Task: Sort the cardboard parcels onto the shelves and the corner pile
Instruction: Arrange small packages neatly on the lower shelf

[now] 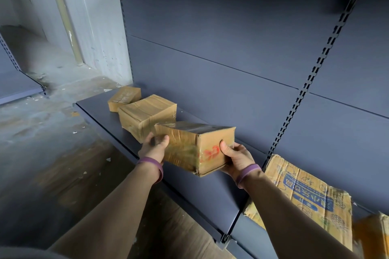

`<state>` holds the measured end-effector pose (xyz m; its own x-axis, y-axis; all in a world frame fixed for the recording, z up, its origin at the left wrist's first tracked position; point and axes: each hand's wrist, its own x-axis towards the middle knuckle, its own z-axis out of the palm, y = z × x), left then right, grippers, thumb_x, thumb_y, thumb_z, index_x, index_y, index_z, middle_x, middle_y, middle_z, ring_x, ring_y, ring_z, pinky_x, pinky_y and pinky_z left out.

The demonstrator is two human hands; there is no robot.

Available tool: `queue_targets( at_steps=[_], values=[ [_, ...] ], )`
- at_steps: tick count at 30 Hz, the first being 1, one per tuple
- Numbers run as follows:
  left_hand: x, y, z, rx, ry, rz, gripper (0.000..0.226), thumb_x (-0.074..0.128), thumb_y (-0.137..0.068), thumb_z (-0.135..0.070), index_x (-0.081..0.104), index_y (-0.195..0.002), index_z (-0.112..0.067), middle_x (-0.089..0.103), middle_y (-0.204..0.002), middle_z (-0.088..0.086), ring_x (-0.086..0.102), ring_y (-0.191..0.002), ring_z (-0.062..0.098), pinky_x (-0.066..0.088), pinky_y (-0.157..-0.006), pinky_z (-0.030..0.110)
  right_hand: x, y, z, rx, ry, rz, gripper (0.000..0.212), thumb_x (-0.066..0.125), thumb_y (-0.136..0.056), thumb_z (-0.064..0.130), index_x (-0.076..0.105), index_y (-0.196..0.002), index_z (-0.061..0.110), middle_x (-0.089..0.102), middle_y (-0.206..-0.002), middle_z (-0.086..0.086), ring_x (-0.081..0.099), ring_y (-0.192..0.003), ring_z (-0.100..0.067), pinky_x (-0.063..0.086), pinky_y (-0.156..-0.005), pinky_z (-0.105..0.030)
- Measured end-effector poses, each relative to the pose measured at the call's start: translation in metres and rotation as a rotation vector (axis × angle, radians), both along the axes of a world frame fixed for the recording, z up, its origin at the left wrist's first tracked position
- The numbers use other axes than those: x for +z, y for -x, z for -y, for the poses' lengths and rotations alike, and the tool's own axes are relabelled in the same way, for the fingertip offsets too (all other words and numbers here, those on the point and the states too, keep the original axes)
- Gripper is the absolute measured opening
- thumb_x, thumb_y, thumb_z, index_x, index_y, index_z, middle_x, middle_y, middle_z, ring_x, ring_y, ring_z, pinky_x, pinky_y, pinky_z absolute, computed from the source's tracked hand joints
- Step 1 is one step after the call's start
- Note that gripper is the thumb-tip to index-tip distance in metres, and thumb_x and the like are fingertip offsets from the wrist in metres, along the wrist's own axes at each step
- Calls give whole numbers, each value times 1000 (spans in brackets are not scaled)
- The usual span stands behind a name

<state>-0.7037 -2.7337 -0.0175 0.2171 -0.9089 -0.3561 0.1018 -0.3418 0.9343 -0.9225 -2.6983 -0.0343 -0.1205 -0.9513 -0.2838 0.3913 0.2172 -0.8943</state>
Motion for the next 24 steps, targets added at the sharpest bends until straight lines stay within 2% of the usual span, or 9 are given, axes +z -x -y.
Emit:
queue_targets(
  at_steps=[4,7,10,13,15,16,19,22,24],
  values=[
    [14,15,-8,-177,36,-71,62,70,-84,-54,48,-139,-36,44,-146,-3,47,-130,25,52,-97,52,2,-9,13,-216,-56,-40,74,90,-65,29,55,-124,1,69,-116,-19,71,-92,-28,58,-58,-36],
    [25,28,-15,-410,27,-39,81,71,-67,-69,46,-138,-40,53,-136,-7,51,-124,19,47,-103,49,3,-16,20,-290,-75,-60,86,95,-55,33,54,-124,1,69,-115,-19,71,-96,-30,59,-57,-35],
    [18,38,-16,-405,117,93,76,79,-79,-43,38,-143,-37,55,-128,-8,52,-114,17,46,-105,46,7,-25,18,-234,-73,-28,90,97,-50,25,53,-124,-1,67,-116,-22,70,-96,-33,59,-60,-37],
    [15,32,-15,-247,91,-202,57,76,-85,-12,49,-134,-26,63,-118,1,63,-100,18,58,-74,30,9,-34,9,-153,-80,-22,63,90,-68,17,53,-117,2,68,-114,-18,70,-88,-28,60,-69,-43],
    [14,20,-14,-227,61,-342,49,75,-84,-4,57,-127,-19,68,-113,6,68,-94,18,58,-65,26,9,-33,5,-129,-87,4,31,76,-85,27,55,-101,12,69,-100,-8,68,-85,-23,59,-76,-45],
    [13,13,-13,-246,56,-363,49,76,-83,-4,58,-126,-18,69,-115,8,69,-96,20,58,-67,27,10,-31,5,-123,-97,18,26,68,-90,37,56,-96,14,70,-95,-5,68,-86,-24,59,-79,-45],
    [13,-4,-11,-308,63,-379,49,76,-80,-6,60,-125,-19,71,-117,8,69,-101,22,58,-73,31,12,-23,6,-105,-150,-15,41,53,-94,54,60,-101,14,70,-107,-3,67,-102,-30,58,-82,-42],
    [11,-13,-9,-392,44,-407,55,75,-76,-9,60,-127,-18,74,-113,6,69,-104,22,59,-76,34,7,-22,5,-126,-171,-57,42,61,-88,59,59,-108,23,59,-123,-3,60,-115,-34,59,-81,-44],
    [8,-17,-10,-462,16,-421,61,76,-72,-11,59,-130,-17,73,-114,7,68,-108,25,61,-78,35,5,-21,2,-157,-178,-69,68,71,-68,72,60,-118,27,57,-131,-4,60,-117,-35,59,-84,-51]
  ],
)
